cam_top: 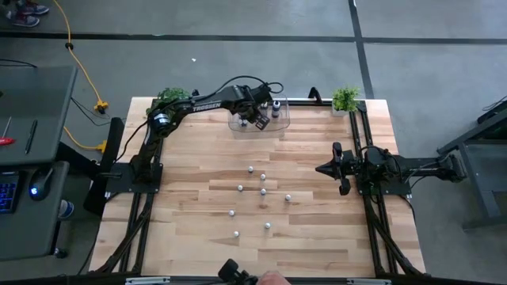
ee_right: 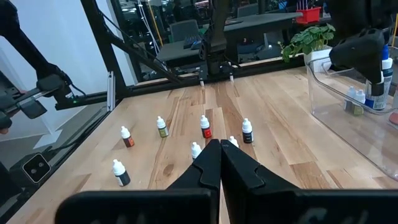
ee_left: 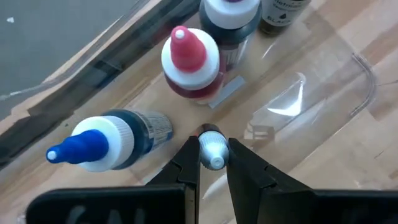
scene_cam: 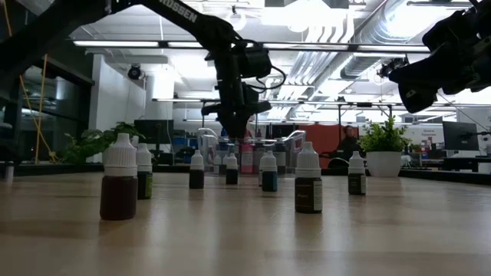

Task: Pick & Place food coloring
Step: Put the bottom small red food coloring bottle into the transparent bin

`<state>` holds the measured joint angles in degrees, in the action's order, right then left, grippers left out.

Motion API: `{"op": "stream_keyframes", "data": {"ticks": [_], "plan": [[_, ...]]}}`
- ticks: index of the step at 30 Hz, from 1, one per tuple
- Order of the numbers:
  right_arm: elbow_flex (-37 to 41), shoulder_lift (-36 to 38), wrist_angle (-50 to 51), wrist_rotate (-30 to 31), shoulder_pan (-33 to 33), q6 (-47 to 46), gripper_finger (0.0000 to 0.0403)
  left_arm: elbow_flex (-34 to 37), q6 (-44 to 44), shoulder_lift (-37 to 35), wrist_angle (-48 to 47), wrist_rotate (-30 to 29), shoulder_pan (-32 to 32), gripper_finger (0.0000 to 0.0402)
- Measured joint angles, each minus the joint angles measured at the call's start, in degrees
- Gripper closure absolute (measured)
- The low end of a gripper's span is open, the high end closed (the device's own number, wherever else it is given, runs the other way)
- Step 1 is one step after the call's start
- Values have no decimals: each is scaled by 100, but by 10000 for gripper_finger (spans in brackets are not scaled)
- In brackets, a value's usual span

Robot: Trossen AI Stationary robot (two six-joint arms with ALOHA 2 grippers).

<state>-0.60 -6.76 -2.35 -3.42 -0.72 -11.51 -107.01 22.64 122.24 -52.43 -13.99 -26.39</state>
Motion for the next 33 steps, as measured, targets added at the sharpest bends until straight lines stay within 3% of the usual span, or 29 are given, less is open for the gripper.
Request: {"op": "stream_keyframes", "data": {"ticks": [8, 33], "plan": [[0, 0, 0, 0, 1, 0, 402, 10, 155, 247, -15, 256, 7, 360], [0, 0, 0, 0, 1, 0, 402, 10, 480, 336, -20, 115, -63, 360]]}}
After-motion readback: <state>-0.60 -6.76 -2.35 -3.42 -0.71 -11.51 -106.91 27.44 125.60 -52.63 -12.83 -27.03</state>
